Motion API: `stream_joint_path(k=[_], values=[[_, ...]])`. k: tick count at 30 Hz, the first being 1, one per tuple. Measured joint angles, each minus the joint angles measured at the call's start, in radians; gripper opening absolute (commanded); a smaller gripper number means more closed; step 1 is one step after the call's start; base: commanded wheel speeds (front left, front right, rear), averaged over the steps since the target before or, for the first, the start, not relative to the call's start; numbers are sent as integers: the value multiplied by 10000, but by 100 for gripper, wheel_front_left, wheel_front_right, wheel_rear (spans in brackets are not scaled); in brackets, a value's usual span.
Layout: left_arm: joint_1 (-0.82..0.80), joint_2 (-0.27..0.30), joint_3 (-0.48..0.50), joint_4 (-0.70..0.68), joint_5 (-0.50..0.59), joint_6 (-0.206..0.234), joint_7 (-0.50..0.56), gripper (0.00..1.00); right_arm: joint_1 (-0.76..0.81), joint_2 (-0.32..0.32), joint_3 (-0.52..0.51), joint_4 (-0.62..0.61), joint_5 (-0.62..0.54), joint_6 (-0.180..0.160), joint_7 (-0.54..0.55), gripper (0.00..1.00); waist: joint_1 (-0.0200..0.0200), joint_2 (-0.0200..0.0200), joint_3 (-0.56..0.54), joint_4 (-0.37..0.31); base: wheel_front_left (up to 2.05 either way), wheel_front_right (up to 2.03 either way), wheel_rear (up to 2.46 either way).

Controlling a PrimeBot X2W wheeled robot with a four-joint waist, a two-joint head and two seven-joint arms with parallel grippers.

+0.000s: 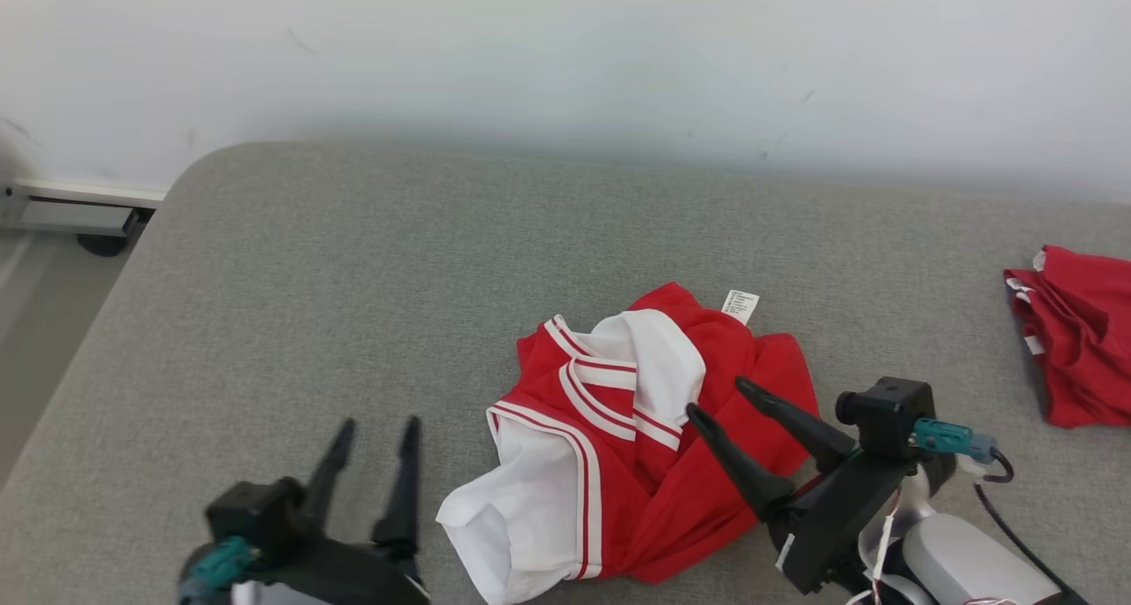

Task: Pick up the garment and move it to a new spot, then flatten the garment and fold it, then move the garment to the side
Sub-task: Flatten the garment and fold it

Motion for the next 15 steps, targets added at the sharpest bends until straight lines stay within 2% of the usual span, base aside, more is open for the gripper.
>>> stream_joint_path(k=[2,5,15], values=[[-14,-58,-353,27,75,-188,174,100,1,-161,-86,178,-171,-42,-8,100,0,0,7,-82,0,0,0],[-221,-209,-876,360,196,-418,593,100,7,-255,-155,316,-387,-282,-44,100,0,0,43,-178,0,0,0],[-224,-144,-1064,1528,301,-510,1476,100,-39,-226,-253,280,-456,-533,-188,100,0,0,358,-455,0,0,0]])
